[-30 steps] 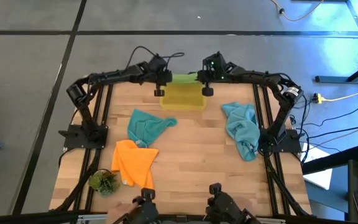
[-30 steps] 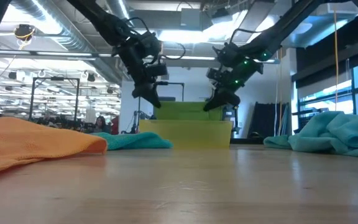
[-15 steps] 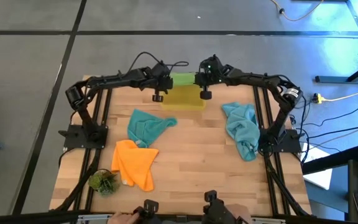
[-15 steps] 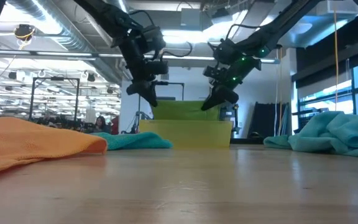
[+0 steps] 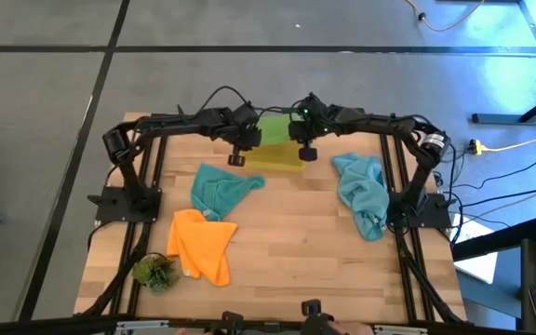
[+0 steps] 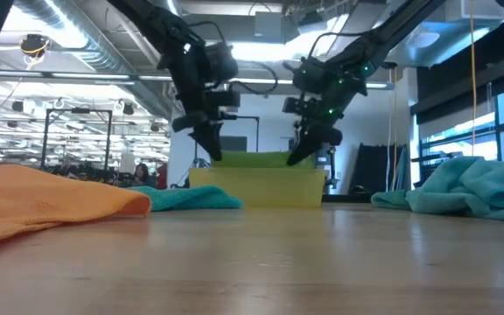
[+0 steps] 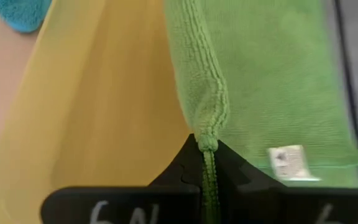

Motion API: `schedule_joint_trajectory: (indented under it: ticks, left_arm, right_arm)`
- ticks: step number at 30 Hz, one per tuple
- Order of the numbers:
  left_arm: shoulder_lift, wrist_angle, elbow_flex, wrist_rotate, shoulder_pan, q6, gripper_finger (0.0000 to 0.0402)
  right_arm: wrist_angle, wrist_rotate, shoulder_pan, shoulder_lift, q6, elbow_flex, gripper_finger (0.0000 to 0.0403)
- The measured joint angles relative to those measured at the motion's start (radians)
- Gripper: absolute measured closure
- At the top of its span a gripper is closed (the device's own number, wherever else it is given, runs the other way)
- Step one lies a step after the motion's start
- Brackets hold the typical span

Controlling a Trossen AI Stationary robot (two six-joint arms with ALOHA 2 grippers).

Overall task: Fold microfiber towels
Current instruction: Put the green microfiber cloth into the yellow bin

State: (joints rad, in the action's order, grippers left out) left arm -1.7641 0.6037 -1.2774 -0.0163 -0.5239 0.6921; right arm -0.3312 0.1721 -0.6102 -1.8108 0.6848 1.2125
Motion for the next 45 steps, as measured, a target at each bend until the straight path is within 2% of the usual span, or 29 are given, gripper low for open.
schedule_joint_trajectory:
  ticks: [9,18,23,26,32,37,40,45]
  left_arm:
    - [-0.049,0.031,-0.001,-0.011,-0.006,-0.002,0.0402]
    - [-0.049,0.058,-0.001,-0.011,-0.043,-0.003,0.0402]
    - [-0.049,0.063,-0.001,-0.008,-0.058,-0.003,0.0402]
    - [-0.049,0.076,-0.001,-0.013,-0.063,-0.003,0.0402]
    - [-0.048,0.151,-0.002,-0.078,-0.077,0.017,0.0402]
    - [-0.048,0.161,-0.002,-0.058,-0.093,0.017,0.0401]
    - [-0.048,0.163,-0.001,-0.019,-0.092,0.018,0.0401]
    - [-0.048,0.16,-0.001,0.005,-0.092,0.017,0.0401]
  right_arm:
    - [-0.047,0.016,0.033,-0.054,-0.003,0.0,0.0394]
    - [-0.042,0.122,0.058,-0.067,-0.052,0.002,0.0392]
    - [-0.033,0.147,0.058,-0.1,-0.056,0.003,0.0388]
    - [-0.033,0.175,0.058,-0.114,-0.057,0.004,0.0367]
    - [-0.068,0.196,0.058,-0.106,-0.059,0.0,0.0281]
    - [-0.096,0.192,0.058,-0.087,-0.053,0.001,0.0224]
    - [-0.113,0.191,0.058,-0.082,-0.052,0.001,0.021]
    - [-0.132,0.191,0.059,-0.082,-0.048,0.001,0.021]
